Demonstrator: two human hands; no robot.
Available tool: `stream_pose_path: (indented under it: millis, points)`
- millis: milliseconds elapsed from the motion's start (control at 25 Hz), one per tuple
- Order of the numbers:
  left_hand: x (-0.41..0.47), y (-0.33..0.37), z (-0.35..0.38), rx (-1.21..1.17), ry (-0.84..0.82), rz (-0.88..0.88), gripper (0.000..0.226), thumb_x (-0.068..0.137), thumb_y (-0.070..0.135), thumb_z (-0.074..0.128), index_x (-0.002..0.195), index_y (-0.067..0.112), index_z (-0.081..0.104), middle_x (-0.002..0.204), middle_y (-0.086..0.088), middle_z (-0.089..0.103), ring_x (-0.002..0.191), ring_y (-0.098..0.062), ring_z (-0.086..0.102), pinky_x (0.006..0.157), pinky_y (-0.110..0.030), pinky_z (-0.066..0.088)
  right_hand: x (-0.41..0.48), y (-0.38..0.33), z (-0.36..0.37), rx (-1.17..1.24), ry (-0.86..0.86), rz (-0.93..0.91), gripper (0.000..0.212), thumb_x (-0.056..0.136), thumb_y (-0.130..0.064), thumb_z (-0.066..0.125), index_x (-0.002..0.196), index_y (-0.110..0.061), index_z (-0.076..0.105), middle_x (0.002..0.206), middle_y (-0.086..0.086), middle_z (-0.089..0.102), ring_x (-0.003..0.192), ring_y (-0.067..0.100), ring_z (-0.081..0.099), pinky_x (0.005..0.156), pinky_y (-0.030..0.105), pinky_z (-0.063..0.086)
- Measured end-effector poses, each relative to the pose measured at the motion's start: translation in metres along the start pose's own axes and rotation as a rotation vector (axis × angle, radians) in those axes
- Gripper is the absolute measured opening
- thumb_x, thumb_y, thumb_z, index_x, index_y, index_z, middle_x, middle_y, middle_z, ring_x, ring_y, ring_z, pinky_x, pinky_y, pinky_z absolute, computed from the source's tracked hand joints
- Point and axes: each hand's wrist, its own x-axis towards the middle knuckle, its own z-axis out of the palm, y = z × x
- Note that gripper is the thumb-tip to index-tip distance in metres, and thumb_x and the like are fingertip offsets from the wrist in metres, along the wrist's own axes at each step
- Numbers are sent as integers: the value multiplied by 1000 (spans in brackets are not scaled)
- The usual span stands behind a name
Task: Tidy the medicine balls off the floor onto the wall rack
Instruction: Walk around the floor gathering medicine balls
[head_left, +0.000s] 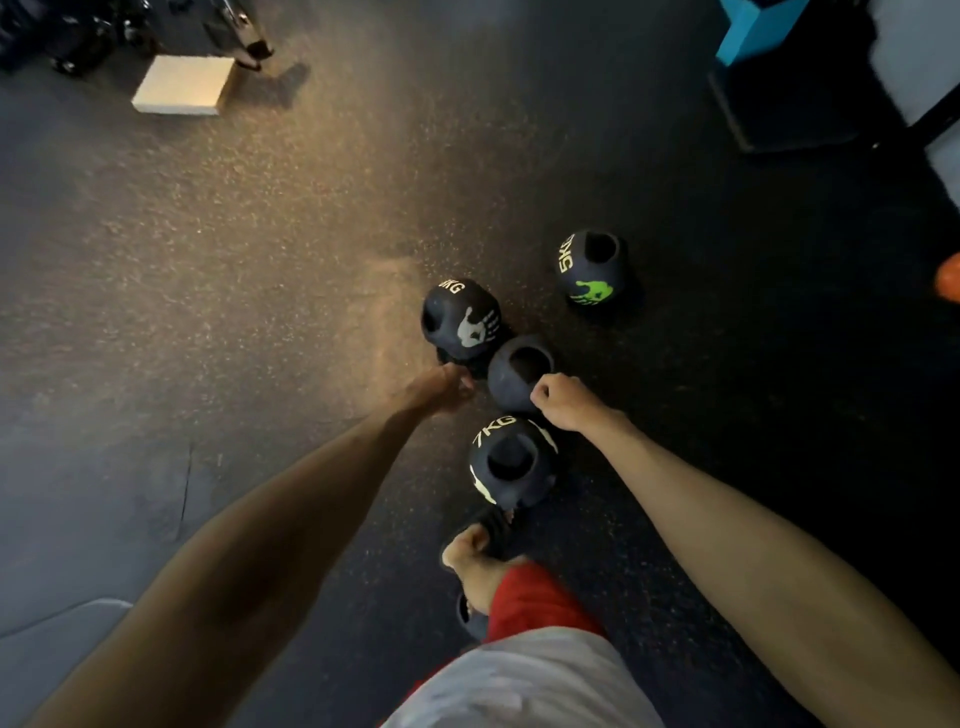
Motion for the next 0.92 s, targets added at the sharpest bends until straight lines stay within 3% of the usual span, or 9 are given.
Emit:
stream_pose_path:
  millis: [80,280,440,600,720,920]
  points:
    - [19,-4,-10,41,-25,0,29,100,20,53,124,11,65,115,-12,69,98,-23,64,87,-37,49,18,-6,3,12,19,15,30,101,-28,48,116,-10,67,120,12,67,116,31,60,100,44,48]
    - [64,-10,-32,74,-113,77,30,101,16,48,126,13,64,124,-11,66,114,-28,62,93,-35,46,51,-14,18,97,26,96,30,101,-22,46,112,-3,66,118,17,68,115,34,61,94,40,50]
    - [96,-15,-35,125,-198,172,28,99,17,50,121,12,66,121,-10,68,112,-26,64,97,-41,51,65,-14,33,155,48,159,29,102,-25,46,111,-5,66,118,17,68,113,36,60,92,43,51]
    - [133,-17,-25,178,-270,262,29,101,21,48,122,15,66,127,-7,67,115,-25,64,97,-37,50,79,-10,58,248,115,311,31,100,-25,45,114,-6,65,120,19,66,113,38,60,92,45,51]
    - [161,-21,-9,254,-348,351,30,103,21,46,125,13,64,130,-8,65,118,-26,62,98,-37,49,91,-6,82,313,170,419,32,101,-22,44,116,-3,65,126,20,64,118,39,57,95,39,45]
    - [216,-39,40,388,-492,524,29,104,22,46,125,10,61,119,-11,67,109,-26,64,93,-38,51,126,14,157,436,251,650,33,102,-24,44,122,-8,64,126,18,66,117,37,59,100,41,44]
